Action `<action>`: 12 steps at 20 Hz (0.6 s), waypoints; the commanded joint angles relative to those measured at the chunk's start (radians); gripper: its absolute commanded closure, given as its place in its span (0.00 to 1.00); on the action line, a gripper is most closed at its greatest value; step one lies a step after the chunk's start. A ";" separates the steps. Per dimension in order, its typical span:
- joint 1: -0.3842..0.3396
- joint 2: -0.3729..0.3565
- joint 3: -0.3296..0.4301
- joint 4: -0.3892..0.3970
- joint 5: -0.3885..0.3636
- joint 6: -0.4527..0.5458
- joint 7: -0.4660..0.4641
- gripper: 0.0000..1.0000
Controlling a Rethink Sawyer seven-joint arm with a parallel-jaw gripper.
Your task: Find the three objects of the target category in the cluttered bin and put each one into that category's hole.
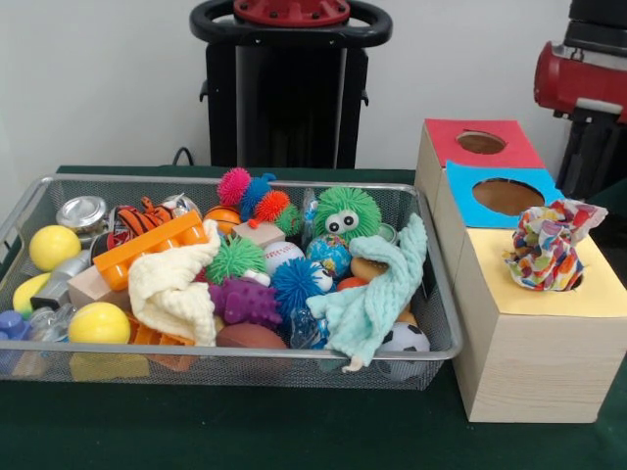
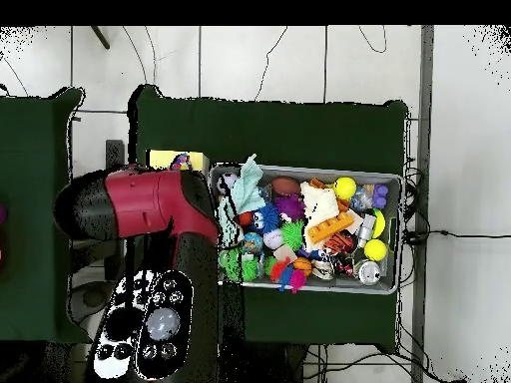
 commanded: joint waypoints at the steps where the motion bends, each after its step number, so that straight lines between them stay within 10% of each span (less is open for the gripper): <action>1: -0.019 0.060 0.000 -0.094 -0.056 0.170 0.039 1.00; 12: -0.060 0.098 0.040 -0.067 -0.082 0.121 0.004 1.00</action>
